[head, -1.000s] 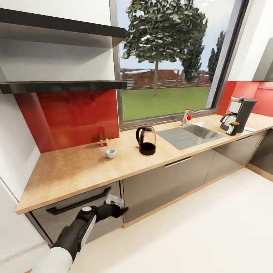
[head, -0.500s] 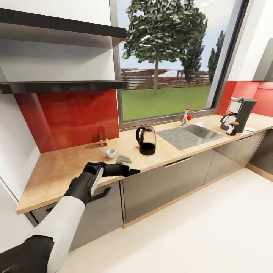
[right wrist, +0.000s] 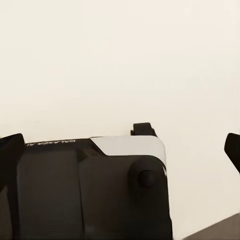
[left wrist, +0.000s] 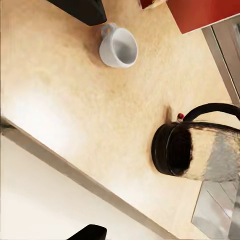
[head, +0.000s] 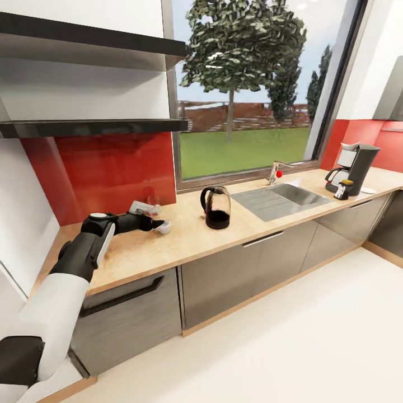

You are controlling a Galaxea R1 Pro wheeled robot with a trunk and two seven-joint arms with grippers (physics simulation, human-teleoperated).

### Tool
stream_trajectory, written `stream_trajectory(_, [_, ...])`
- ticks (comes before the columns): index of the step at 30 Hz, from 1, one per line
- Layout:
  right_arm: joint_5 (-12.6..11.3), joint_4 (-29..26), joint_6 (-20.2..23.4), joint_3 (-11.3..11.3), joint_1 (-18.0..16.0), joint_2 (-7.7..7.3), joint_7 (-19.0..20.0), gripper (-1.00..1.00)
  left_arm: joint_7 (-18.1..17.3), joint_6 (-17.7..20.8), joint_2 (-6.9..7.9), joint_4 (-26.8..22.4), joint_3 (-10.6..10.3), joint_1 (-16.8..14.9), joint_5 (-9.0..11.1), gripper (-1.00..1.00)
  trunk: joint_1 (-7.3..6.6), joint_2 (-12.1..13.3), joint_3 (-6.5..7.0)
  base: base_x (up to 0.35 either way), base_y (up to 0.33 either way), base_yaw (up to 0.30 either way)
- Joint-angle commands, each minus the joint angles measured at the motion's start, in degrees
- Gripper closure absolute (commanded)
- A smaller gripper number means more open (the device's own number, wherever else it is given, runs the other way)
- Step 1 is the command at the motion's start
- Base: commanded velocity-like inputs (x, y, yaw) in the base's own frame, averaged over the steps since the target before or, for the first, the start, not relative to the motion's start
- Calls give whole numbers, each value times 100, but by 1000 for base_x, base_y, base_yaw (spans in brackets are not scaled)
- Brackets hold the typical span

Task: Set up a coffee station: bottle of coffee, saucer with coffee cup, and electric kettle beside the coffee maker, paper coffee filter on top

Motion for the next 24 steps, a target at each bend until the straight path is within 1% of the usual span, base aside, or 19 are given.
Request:
stream_trajectory(1, [-57,-8,55,47,-2,12,-32,-100,-34,4,82,-15,-4,6,-52,-100,4,-13,-13,0,0,0])
stream_trajectory(3, [-64,-8,114,47,-2,44,-31,-100,-40,-1,127,-25,5,12,-48,-100,4,-13,-13,0,0,0])
stream_trajectory(5, [-67,-6,114,45,0,48,-31,-100,-41,-2,134,-27,8,13,-41,-100,4,-13,-13,10,0,0])
stream_trajectory(9, [-77,-11,87,43,91,54,-17,-100,-12,-10,105,-29,-1,13,-28,-100,4,-13,-13,154,88,0])
stream_trajectory(13, [-79,-12,84,42,122,65,-12,-100,3,-10,56,-6,-17,42,-12,-100,4,-13,-13,248,185,-41])
stream_trajectory(22, [-80,-13,84,42,130,62,-13,-100,9,-11,47,32,-6,49,-15,-100,4,-13,-13,314,114,-238])
stream_trajectory(24, [-80,-13,84,42,130,61,-13,-100,14,-116,42,54,-11,49,-9,-100,4,-13,-13,333,71,-227])
